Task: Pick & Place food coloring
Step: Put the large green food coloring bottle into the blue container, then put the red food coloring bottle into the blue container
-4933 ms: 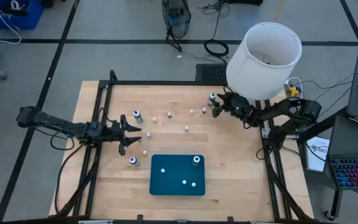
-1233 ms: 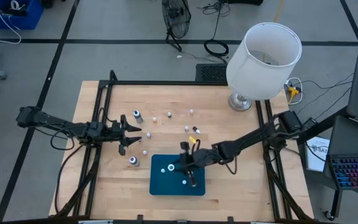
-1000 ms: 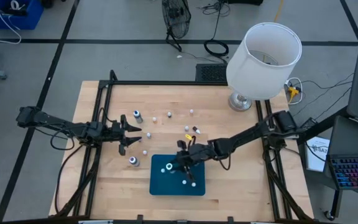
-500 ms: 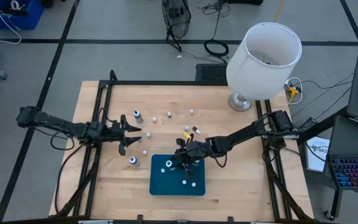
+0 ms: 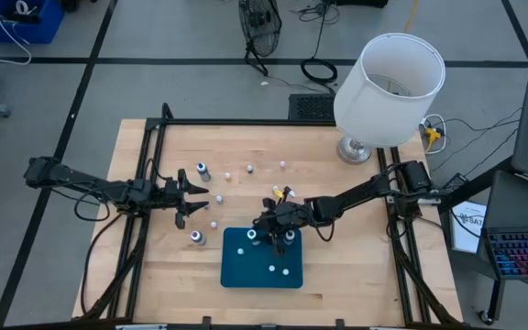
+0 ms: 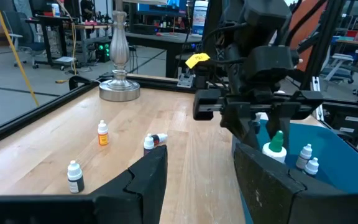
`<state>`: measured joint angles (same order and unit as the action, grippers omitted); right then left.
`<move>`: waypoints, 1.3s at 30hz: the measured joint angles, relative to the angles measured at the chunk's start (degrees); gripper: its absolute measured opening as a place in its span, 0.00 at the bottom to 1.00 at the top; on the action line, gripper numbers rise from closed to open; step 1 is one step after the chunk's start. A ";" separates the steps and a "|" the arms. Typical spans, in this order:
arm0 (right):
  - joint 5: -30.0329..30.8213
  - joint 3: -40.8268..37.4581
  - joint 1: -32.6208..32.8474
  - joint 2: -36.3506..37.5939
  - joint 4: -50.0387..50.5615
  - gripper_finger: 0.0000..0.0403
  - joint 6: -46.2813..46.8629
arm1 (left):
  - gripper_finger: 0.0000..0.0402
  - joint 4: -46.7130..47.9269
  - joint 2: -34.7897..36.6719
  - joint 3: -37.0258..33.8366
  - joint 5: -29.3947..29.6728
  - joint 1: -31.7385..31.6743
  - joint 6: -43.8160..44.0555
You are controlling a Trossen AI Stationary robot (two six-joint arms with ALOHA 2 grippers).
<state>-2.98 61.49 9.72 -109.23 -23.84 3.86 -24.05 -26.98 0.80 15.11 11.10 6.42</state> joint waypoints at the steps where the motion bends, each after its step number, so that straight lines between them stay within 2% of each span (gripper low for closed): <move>1: 0.03 -0.04 0.05 -0.02 0.07 0.43 0.01 | 0.46 0.00 0.00 0.00 0.01 0.01 0.00; 6: 0.11 -0.14 0.59 0.66 -0.32 0.52 0.00 | 0.46 -0.01 -0.01 0.00 0.00 -0.01 0.00; 10: -0.03 -0.17 0.92 3.41 0.84 0.52 -0.16 | 0.46 0.00 0.00 0.00 0.00 0.00 0.00; 14: 0.87 -0.15 0.86 8.17 6.85 0.50 -0.93 | 0.46 -0.02 0.00 0.00 0.00 -0.01 0.00; 17: 8.28 -0.15 0.81 12.42 15.16 0.49 -1.94 | 0.46 -0.01 -0.01 0.00 0.00 0.01 0.00; 23: 31.71 -0.15 0.66 19.19 35.43 0.48 2.36 | 0.46 -0.02 0.00 0.00 0.00 0.00 0.00; 25: 35.82 -0.13 0.17 20.21 40.59 0.48 6.50 | 0.46 -0.02 0.00 0.00 0.00 -0.01 0.00; 27: 36.06 -0.50 -0.66 20.45 44.37 0.48 11.09 | 0.46 -0.02 0.00 0.00 0.00 0.00 0.00; 31: 33.92 -6.04 -2.51 20.46 40.63 0.48 14.83 | 0.46 -0.02 -0.01 0.00 0.00 0.00 0.00; 37: 31.94 -16.94 -4.98 20.48 24.59 0.47 16.33 | 0.46 -0.02 0.00 0.00 0.00 -0.01 0.00; 39: 28.37 -20.15 -5.88 20.44 18.76 0.47 16.34 | 0.46 -0.02 -0.01 0.00 0.00 -0.01 0.00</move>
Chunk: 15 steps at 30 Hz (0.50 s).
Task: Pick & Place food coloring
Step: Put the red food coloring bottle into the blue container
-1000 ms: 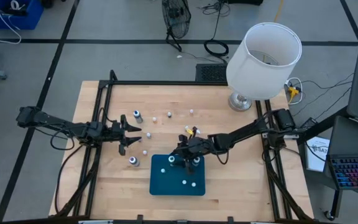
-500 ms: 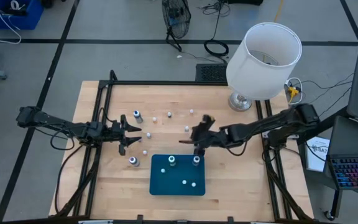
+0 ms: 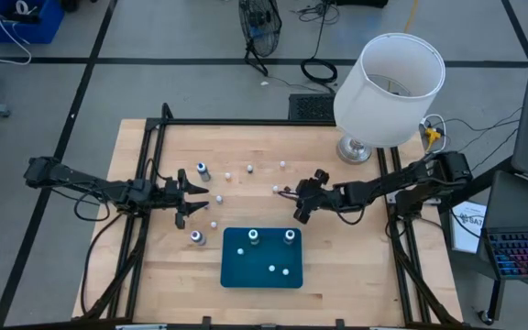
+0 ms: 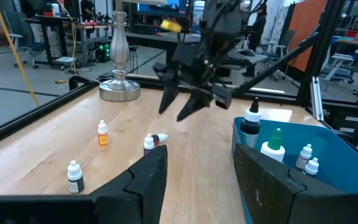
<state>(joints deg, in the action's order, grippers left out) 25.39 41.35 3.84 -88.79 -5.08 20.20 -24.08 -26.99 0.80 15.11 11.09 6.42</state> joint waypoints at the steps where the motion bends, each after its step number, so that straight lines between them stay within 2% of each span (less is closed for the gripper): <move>1: -1.66 -1.46 -0.46 0.00 -2.61 0.47 0.05 | 0.46 0.00 0.00 0.01 0.00 0.02 0.00; 4: -4.78 -4.50 -1.84 0.00 -8.73 0.47 0.15 | 0.46 0.00 -0.01 0.00 0.00 0.02 0.00; 11: -4.80 -5.38 -4.35 -0.99 -10.51 0.46 -1.56 | 0.46 0.00 0.01 0.00 0.00 0.00 0.00; 15: -7.93 -5.38 -6.82 -3.28 -11.96 0.46 -2.63 | 0.46 0.00 0.01 0.00 0.00 0.00 0.00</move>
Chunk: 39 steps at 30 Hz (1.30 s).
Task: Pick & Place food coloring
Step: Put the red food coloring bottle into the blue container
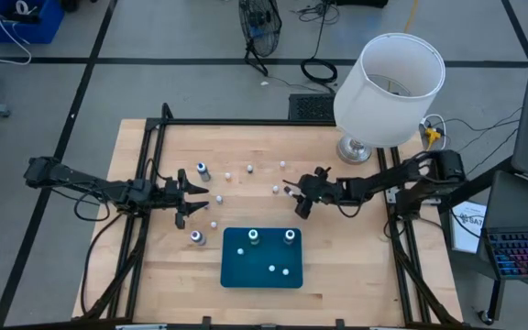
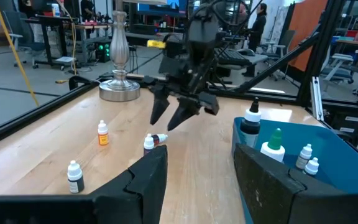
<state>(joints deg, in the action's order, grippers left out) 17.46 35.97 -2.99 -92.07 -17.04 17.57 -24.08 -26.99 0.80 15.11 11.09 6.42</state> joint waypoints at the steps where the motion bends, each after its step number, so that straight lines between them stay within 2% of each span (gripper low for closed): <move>1: -0.64 0.00 -0.57 -0.63 -0.47 0.46 -0.03 | 0.46 0.00 -0.01 0.00 0.00 0.00 0.00; 5: -1.63 0.00 -1.55 -2.51 -3.05 0.46 -0.20 | 0.46 0.02 -0.02 0.00 0.00 0.00 0.00; 10: -5.68 0.00 -1.55 -4.50 -5.63 0.46 -0.22 | 0.46 0.02 0.00 0.00 0.00 0.02 0.00; 24: -5.46 0.13 -3.32 -9.68 -10.16 0.45 -1.89 | 0.46 0.02 -0.02 0.00 0.00 0.00 0.00; 28: -5.28 0.13 -3.36 -9.70 -9.99 0.38 -2.01 | 0.46 0.02 -0.02 0.00 0.00 0.00 0.00; 35: -5.02 0.13 -3.38 -9.72 -9.57 0.17 -2.00 | 0.46 0.02 0.00 0.00 0.00 0.01 0.00; 39: -5.12 0.13 -3.37 -9.71 -9.48 0.15 -2.15 | 0.46 0.02 -0.01 0.00 0.00 0.01 0.00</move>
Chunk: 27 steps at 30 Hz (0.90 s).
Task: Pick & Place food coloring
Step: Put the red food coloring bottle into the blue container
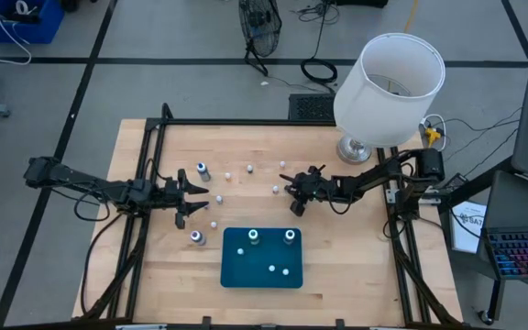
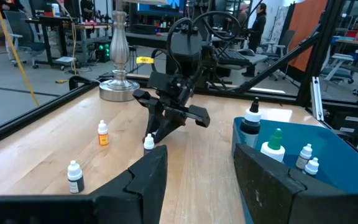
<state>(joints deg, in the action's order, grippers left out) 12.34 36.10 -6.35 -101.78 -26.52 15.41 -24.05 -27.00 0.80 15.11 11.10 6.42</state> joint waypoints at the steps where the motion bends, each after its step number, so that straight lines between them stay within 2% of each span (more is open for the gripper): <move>1: -0.14 0.00 0.04 0.25 0.13 0.15 -0.46 | 0.46 0.00 0.00 0.00 0.00 -0.01 0.00; 6: -2.04 -0.35 1.40 4.40 2.44 0.15 -4.32 | 0.46 0.00 0.01 0.00 0.00 0.01 0.00; 10: -1.29 -0.13 3.43 12.96 6.10 0.15 -8.86 | 0.46 -0.01 0.00 0.00 0.00 -0.01 0.00; 18: 5.50 -0.15 7.82 29.24 15.90 0.15 -16.18 | 0.46 0.00 -0.01 0.00 0.00 -0.01 0.00; 23: 5.18 -0.15 12.55 34.14 18.18 0.15 -16.14 | 0.46 -0.02 0.01 0.00 0.00 -0.01 0.00; 27: 1.03 -0.15 16.47 35.04 16.78 0.15 -17.72 | 0.46 -0.02 0.00 0.01 0.00 -0.01 0.00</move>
<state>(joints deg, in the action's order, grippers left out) 13.37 35.94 10.11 -66.74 -9.74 -2.31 -24.07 -26.99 0.81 15.11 11.09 6.42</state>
